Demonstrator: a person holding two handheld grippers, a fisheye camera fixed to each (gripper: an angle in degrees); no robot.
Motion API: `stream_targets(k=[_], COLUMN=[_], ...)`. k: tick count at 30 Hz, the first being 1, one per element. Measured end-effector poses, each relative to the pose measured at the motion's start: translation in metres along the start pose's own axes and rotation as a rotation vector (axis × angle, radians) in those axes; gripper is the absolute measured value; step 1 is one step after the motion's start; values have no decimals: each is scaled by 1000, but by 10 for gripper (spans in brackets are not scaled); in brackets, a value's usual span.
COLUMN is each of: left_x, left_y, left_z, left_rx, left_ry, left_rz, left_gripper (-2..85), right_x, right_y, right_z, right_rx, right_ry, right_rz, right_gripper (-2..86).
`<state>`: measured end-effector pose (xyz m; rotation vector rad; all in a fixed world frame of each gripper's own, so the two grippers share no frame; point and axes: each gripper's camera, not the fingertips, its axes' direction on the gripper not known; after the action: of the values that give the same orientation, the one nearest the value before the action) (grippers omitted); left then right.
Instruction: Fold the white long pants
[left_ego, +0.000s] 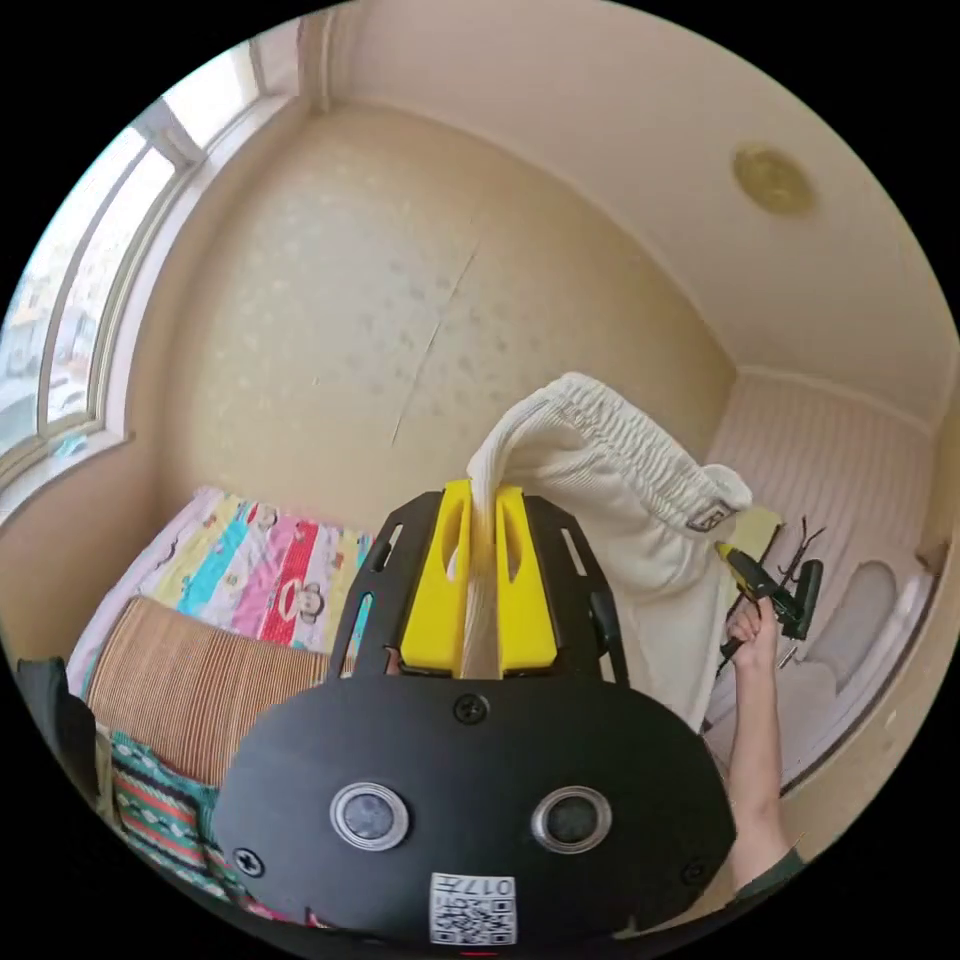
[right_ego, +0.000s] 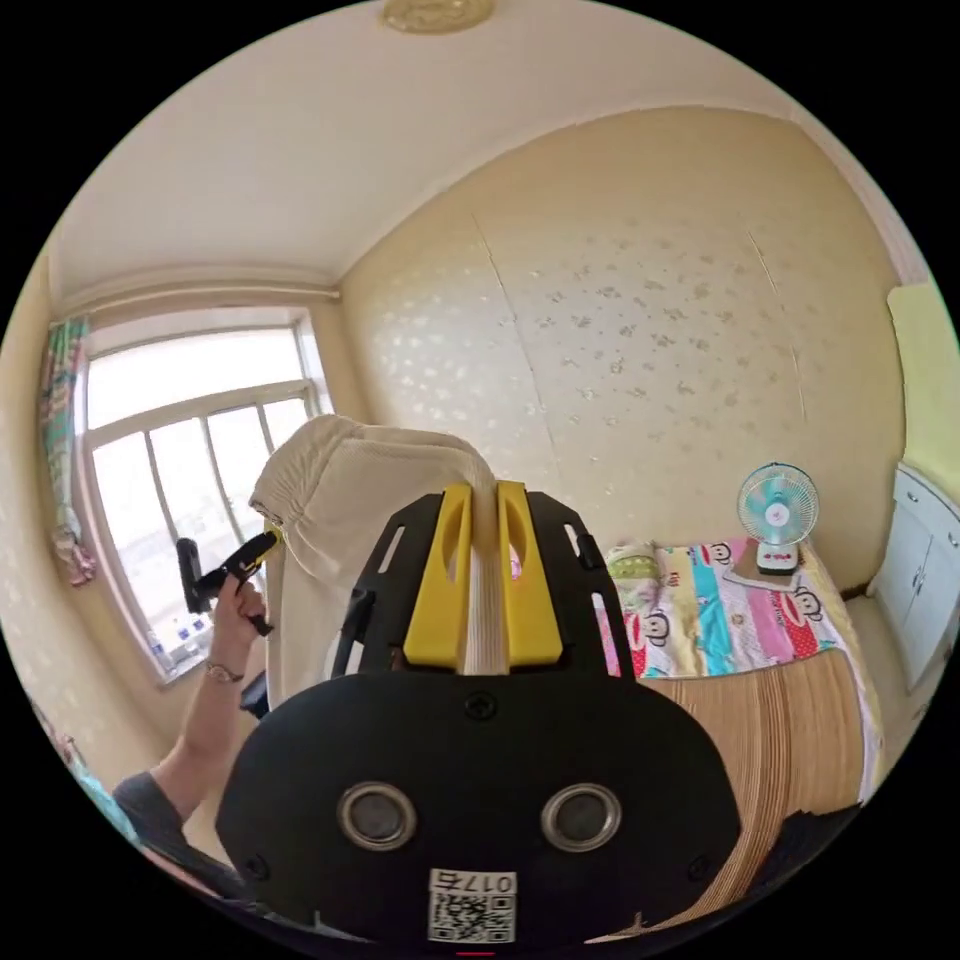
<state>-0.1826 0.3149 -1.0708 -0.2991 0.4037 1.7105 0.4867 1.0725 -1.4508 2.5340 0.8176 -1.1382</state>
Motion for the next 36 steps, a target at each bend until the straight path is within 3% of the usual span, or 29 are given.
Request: stream_targets(k=[2,4,6,8,10,15,18,22,28,33,36], left_x=[-34,-60,-92,-121,-153,-233,-250,-262,-290,-311,-318], left_y=[2,30,89,152,224,404,450,450,418,402,395], left_z=[45,62,101,133,151,140,103,49,10,2,-4], left_rx=[-83,-10,-144,-325,-460,-709,-674,-495,-389,-379,-379], left_ry=[-115,-87,-14,-23,-37,80,138,250,374,466,453], left_rz=[-48,-15,106,168,209,28,-136,-359,-504,-557,-559], left_gripper=[55,62,78,107,114,128,131,133,133,132,133], right_x=[43,77,70,57,49,38,-7,-52,-92,-77,-81], right_y=[1,47,95,165,282,501,575,642,648,632,618], right_z=[68,117,139,157,178,173,152,137,107,68,41], right_rx=[-47,-96,-148,-277,-495,-829,-911,-1064,-1185,-1180,-1008], right_ry=[81,2,-65,-3,48,24,-32,153,273,374,329], right_rz=[152,340,202,67,-52,35,23,-50,-279,-113,-38], right_gripper=[47,58,67,77,86,105,121,119,42,39,63])
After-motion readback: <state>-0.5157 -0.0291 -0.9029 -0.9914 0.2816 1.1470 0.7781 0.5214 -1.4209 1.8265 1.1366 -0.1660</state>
